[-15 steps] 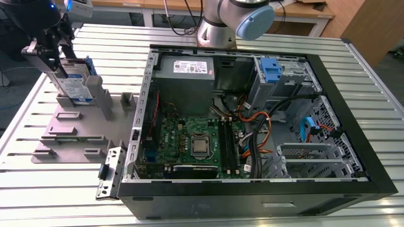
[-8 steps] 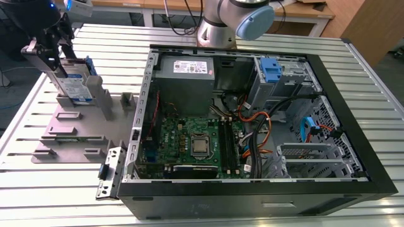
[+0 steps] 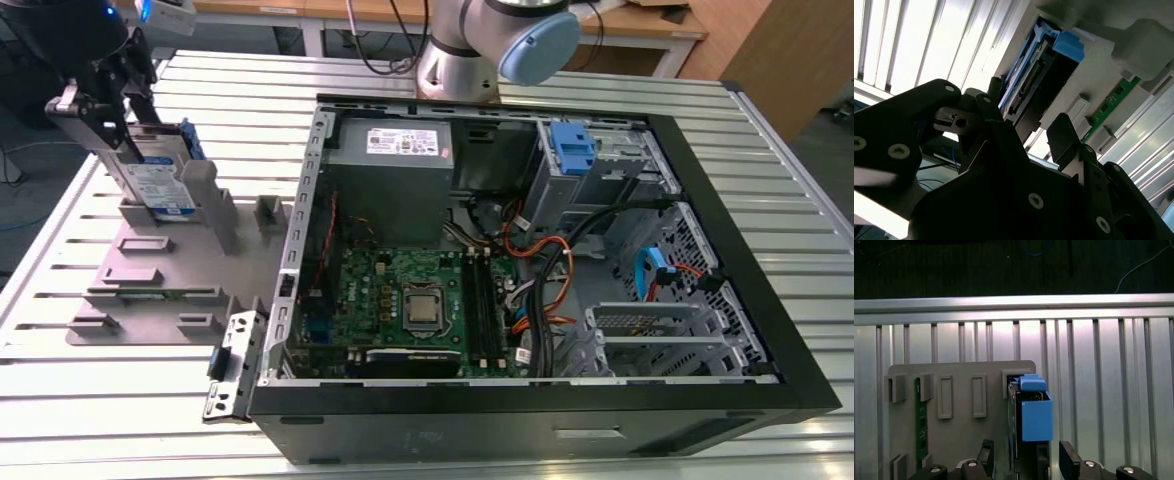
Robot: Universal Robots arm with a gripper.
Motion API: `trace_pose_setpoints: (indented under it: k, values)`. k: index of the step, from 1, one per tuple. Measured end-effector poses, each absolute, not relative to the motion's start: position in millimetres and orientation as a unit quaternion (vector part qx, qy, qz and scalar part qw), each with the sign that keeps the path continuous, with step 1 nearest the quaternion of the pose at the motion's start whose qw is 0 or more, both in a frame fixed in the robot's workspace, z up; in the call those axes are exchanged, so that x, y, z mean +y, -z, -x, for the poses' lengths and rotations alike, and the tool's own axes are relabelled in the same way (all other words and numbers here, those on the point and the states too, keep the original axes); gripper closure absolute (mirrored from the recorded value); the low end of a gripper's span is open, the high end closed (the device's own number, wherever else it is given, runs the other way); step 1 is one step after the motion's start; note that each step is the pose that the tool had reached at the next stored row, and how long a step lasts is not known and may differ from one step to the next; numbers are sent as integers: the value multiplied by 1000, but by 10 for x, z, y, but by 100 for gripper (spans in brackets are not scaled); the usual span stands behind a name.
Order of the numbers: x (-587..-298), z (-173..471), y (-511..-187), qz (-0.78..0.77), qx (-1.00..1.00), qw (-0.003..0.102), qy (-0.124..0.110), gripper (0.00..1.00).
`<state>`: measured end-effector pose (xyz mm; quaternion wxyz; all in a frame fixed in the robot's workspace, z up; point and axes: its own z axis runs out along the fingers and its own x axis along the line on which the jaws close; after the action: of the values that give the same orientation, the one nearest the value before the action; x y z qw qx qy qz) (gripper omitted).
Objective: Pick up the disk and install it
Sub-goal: 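Pick up the disk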
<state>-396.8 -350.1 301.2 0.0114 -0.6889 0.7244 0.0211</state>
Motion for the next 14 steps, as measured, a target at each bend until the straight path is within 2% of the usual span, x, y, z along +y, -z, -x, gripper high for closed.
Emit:
trace_pose_setpoints:
  k: [1, 2, 3, 5, 14]
  values:
    - [-3501, 3968, -3012, 689, 724, 11, -21, 37]
    - [-3501, 3968, -3012, 689, 724, 11, -21, 43]
    - [-3501, 3968, -3012, 689, 724, 11, -21, 43]
    - [-3501, 3969, -3013, 689, 724, 11, -21, 55]
    - [-3501, 3957, -3013, 689, 724, 11, -21, 55]
